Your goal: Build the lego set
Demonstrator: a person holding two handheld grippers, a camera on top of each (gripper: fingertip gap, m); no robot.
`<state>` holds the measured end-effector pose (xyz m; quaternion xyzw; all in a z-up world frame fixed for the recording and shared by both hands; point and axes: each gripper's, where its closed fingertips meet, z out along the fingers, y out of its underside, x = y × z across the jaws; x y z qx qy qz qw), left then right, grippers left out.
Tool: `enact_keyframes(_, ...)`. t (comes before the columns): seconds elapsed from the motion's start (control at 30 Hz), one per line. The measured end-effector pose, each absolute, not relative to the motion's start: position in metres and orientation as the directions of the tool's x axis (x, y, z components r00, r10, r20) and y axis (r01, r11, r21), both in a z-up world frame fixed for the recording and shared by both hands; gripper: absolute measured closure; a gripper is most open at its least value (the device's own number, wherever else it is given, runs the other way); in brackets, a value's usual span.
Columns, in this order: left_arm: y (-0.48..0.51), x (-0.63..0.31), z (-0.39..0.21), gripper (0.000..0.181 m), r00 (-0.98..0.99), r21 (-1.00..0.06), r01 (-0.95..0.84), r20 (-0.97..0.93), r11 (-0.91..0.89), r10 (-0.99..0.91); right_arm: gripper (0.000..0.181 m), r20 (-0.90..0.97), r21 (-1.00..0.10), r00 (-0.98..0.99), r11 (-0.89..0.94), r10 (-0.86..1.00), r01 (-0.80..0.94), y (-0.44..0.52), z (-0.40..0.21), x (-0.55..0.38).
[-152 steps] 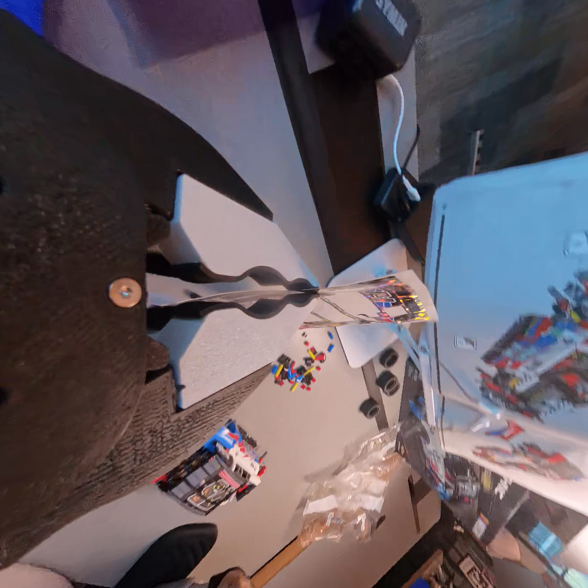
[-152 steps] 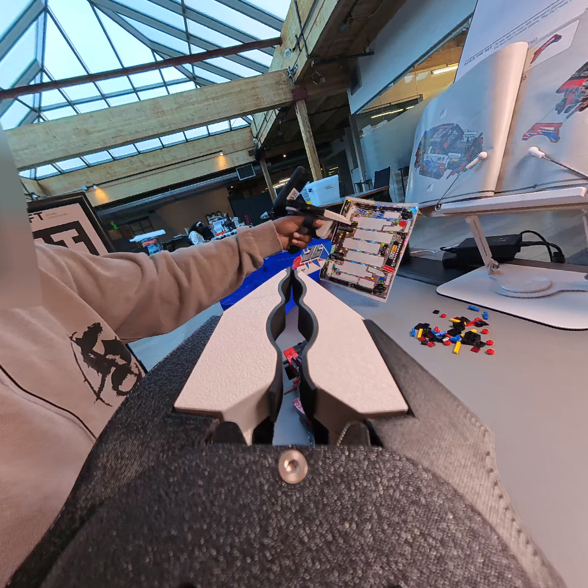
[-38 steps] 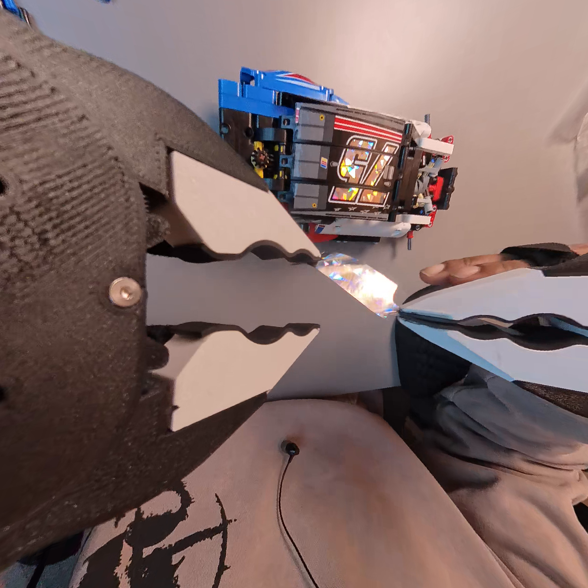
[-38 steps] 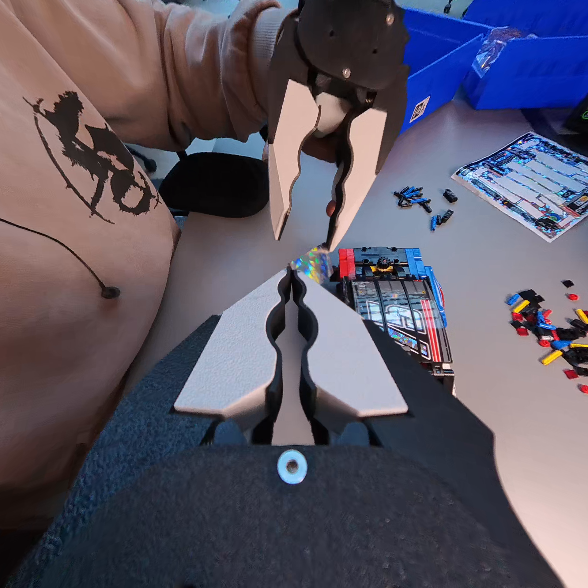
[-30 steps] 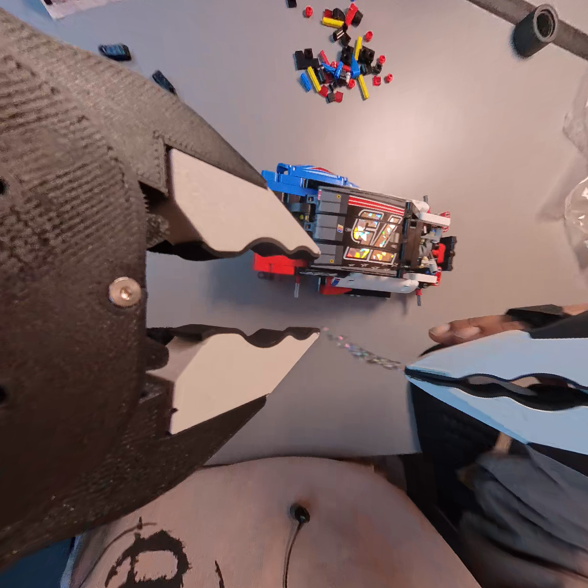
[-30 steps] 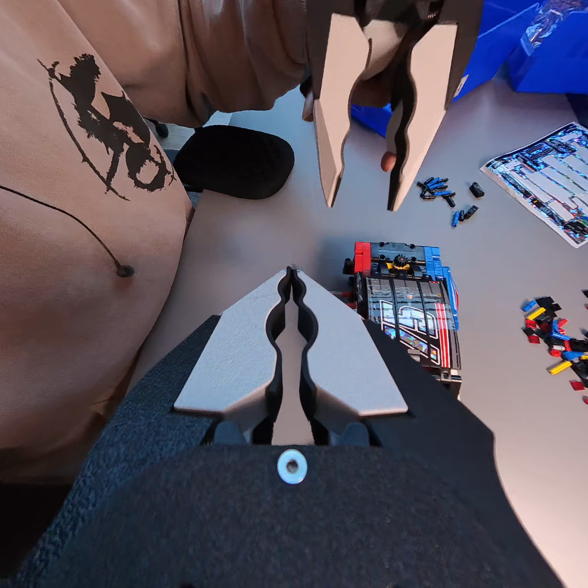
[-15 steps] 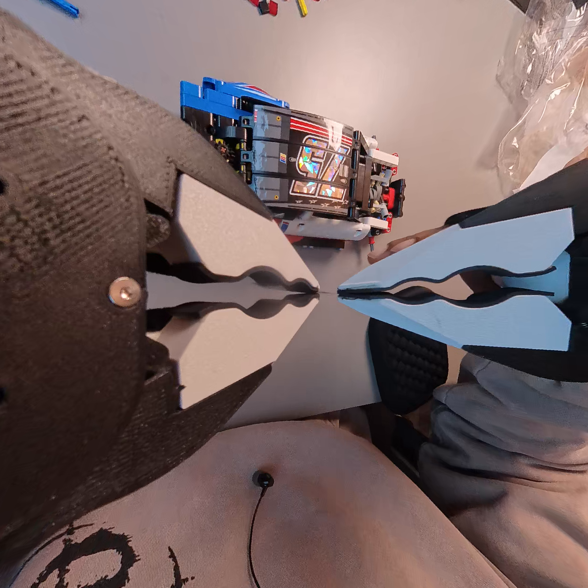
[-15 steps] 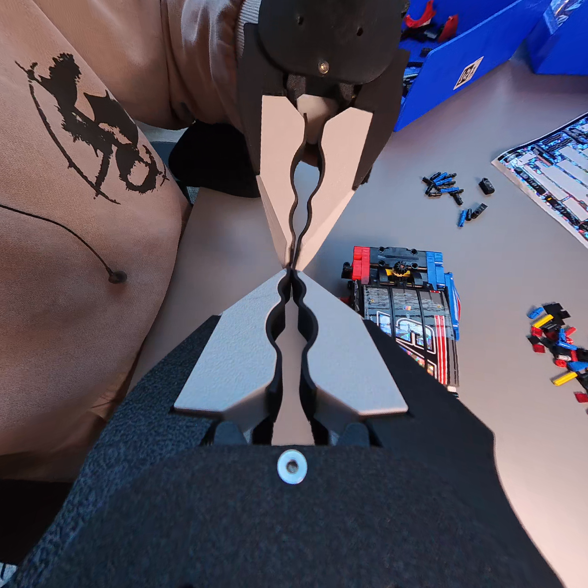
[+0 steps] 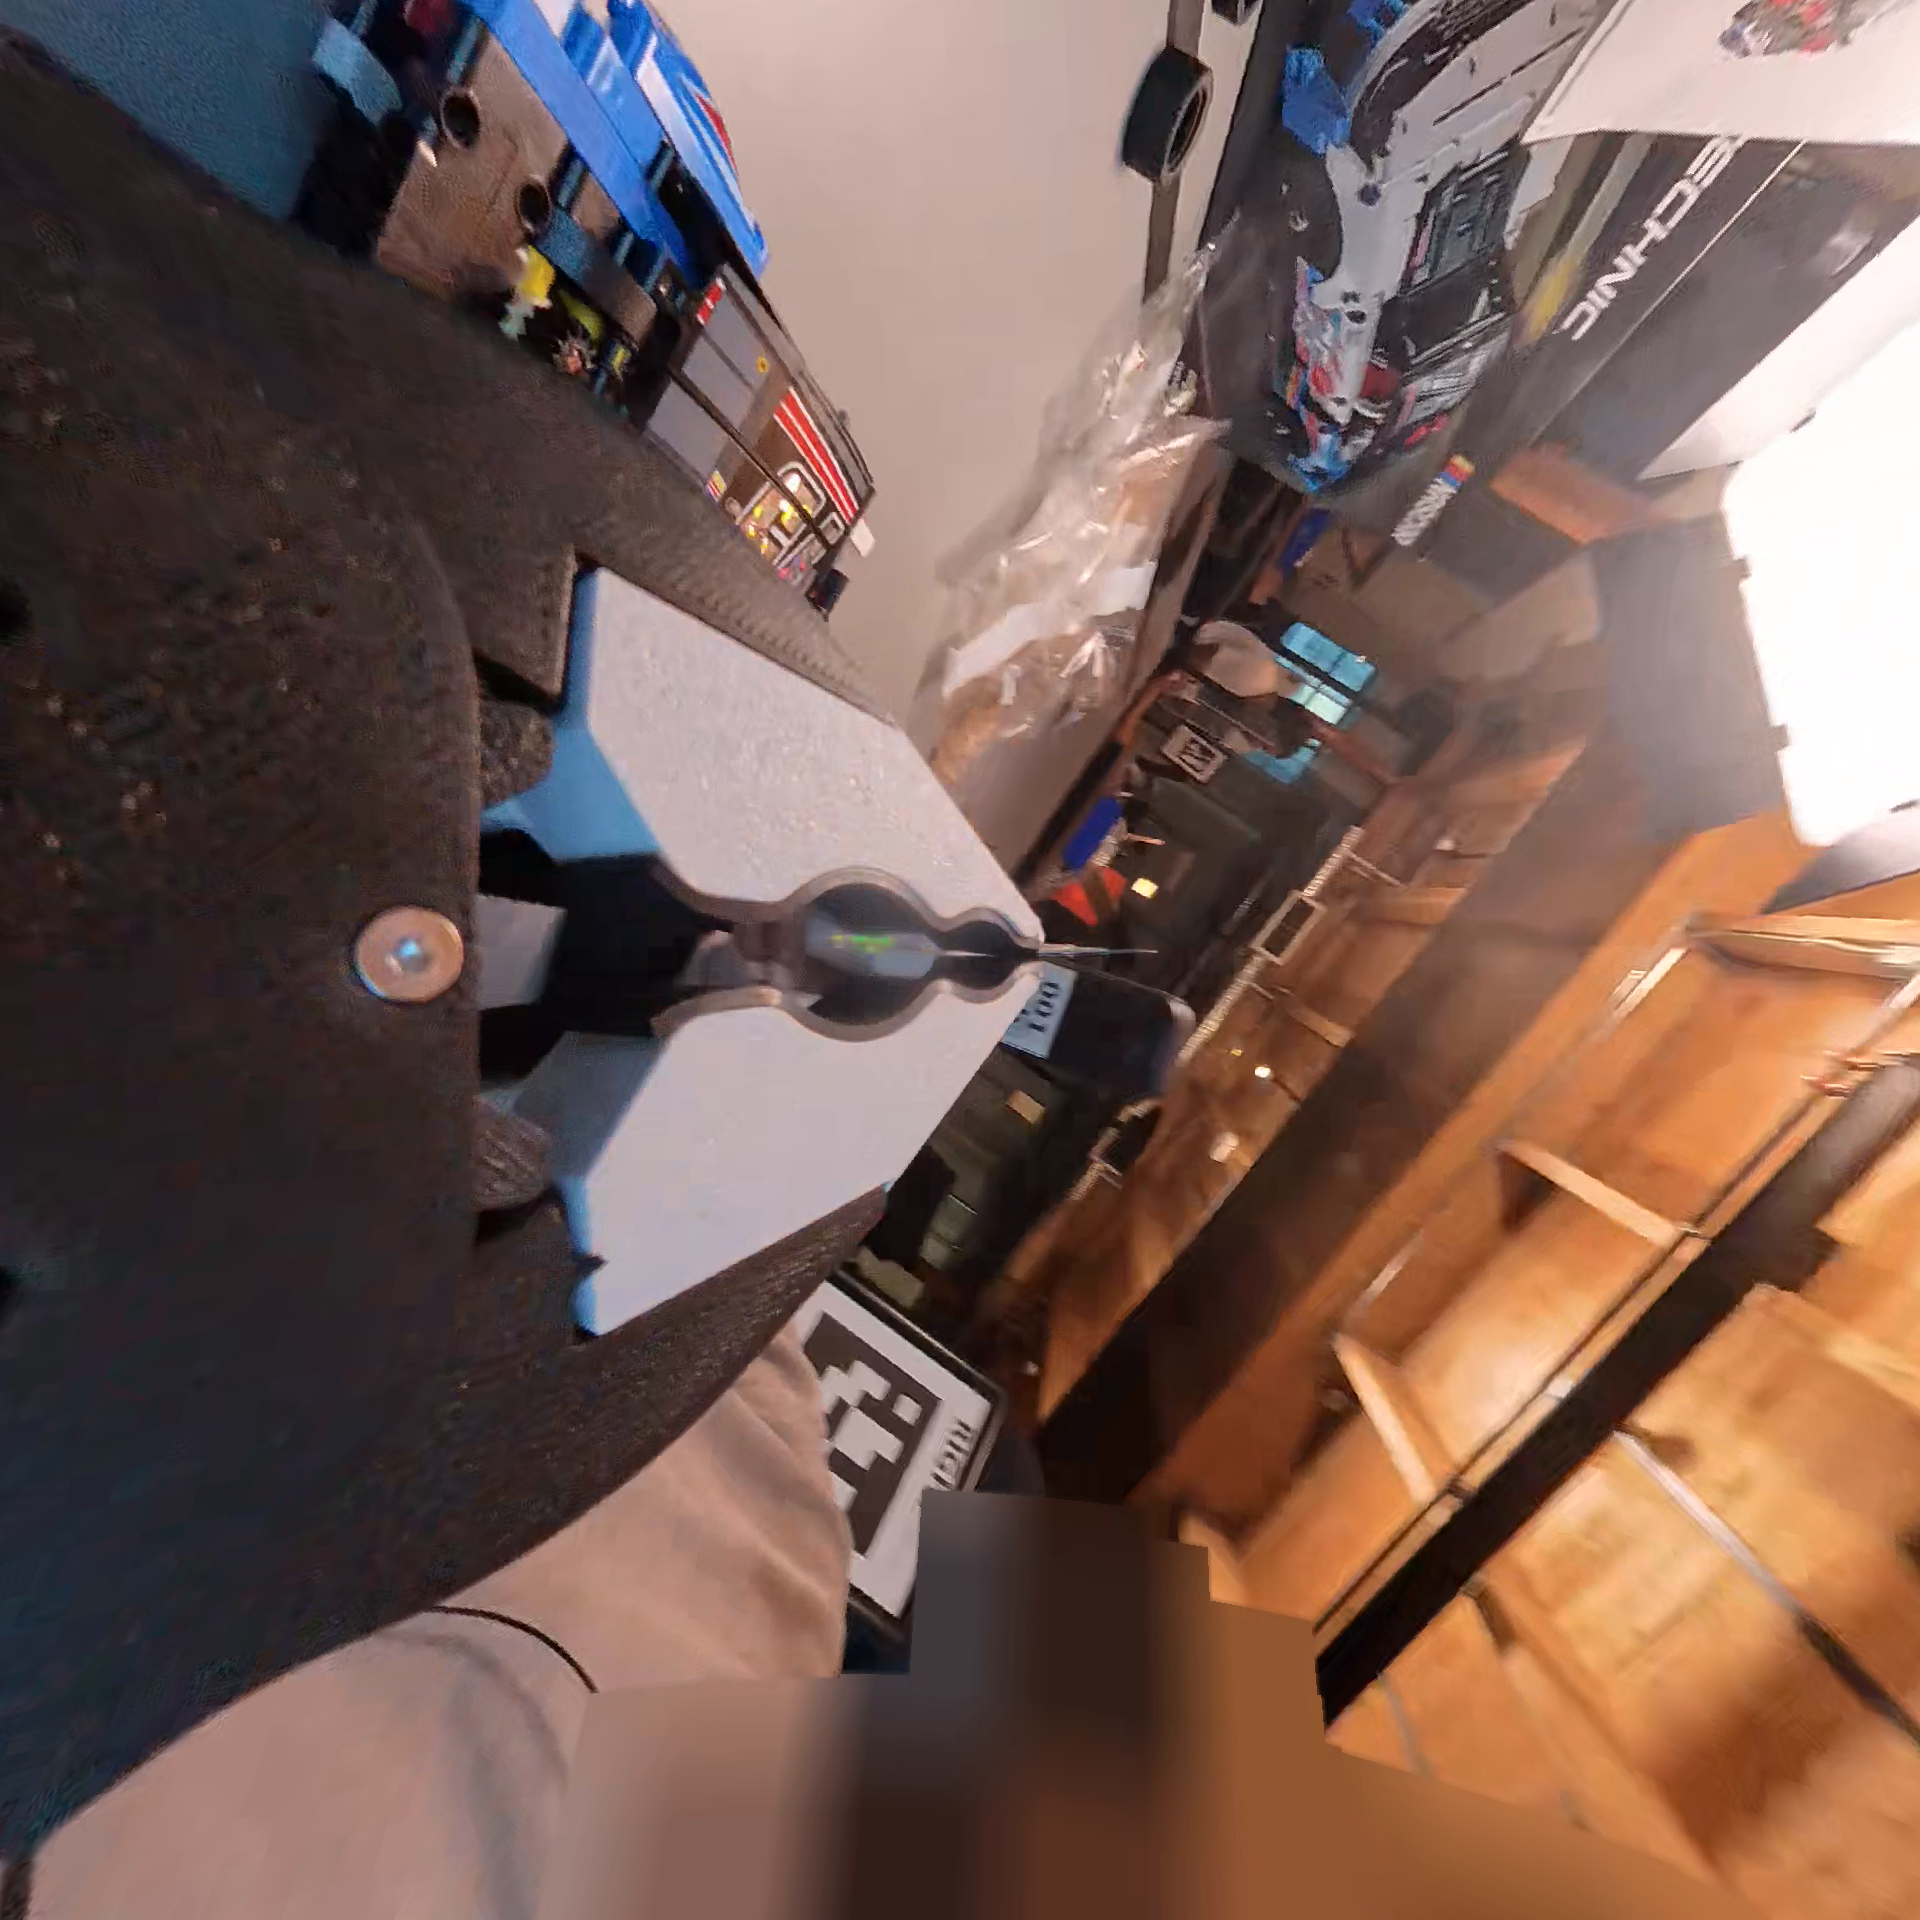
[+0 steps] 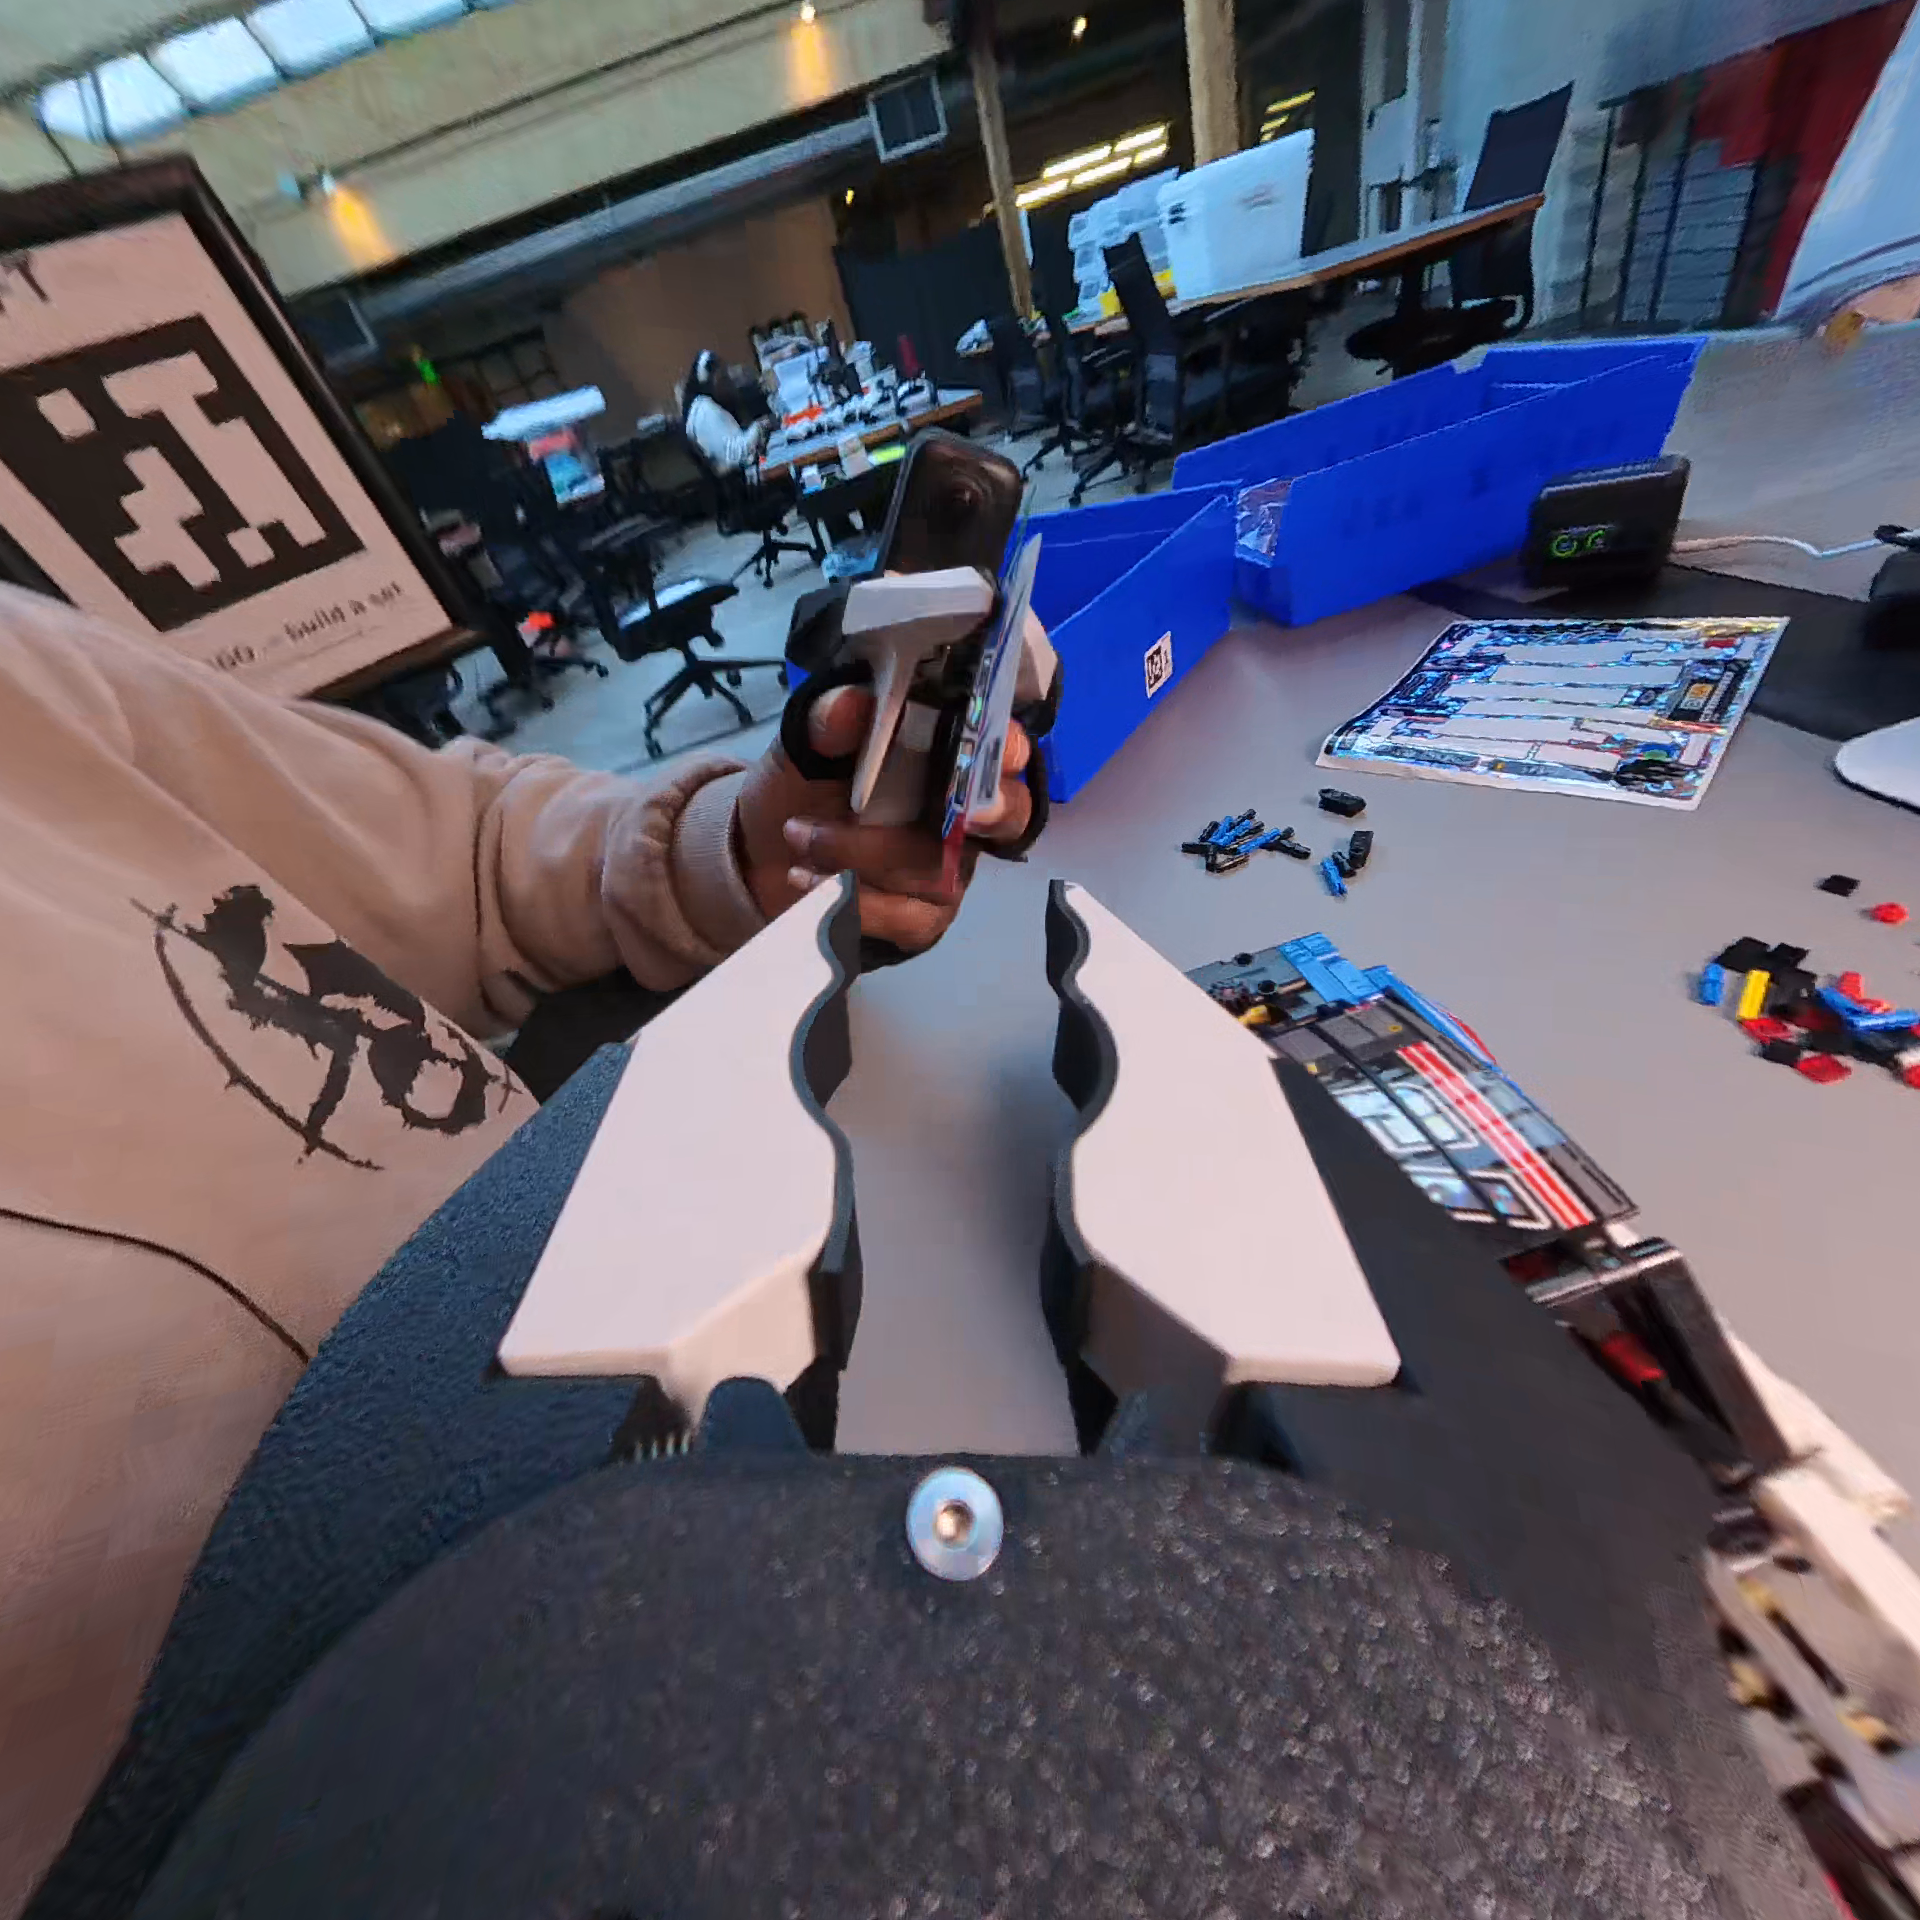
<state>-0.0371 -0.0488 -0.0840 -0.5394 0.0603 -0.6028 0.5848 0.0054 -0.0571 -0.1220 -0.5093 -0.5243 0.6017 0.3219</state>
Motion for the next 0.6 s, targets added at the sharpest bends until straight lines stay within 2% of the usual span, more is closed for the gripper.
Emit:
enact_keyframes(0.1,-0.049,-0.048,-0.077,0.181,0.246,-0.645,0.724,0.574,-0.246,-0.781,0.164,-0.427,-0.903,-0.255,-0.424,0.868,0.070,-0.057,-0.120,-0.001)
enact_keyframes(0.2,-0.050,-0.054,-0.074,0.181,0.265,-0.630,0.751,0.563,-0.199,-0.783,0.175,-0.492,-0.862,-0.253,-0.506,0.833,0.010,-0.056,-0.117,-0.007)
enact_keyframes(0.6,-0.050,-0.054,-0.073,0.181,0.282,-0.639,0.748,0.551,-0.179,-0.785,0.177,-0.533,-0.833,-0.263,-0.553,0.804,-0.003,-0.052,-0.117,-0.016)
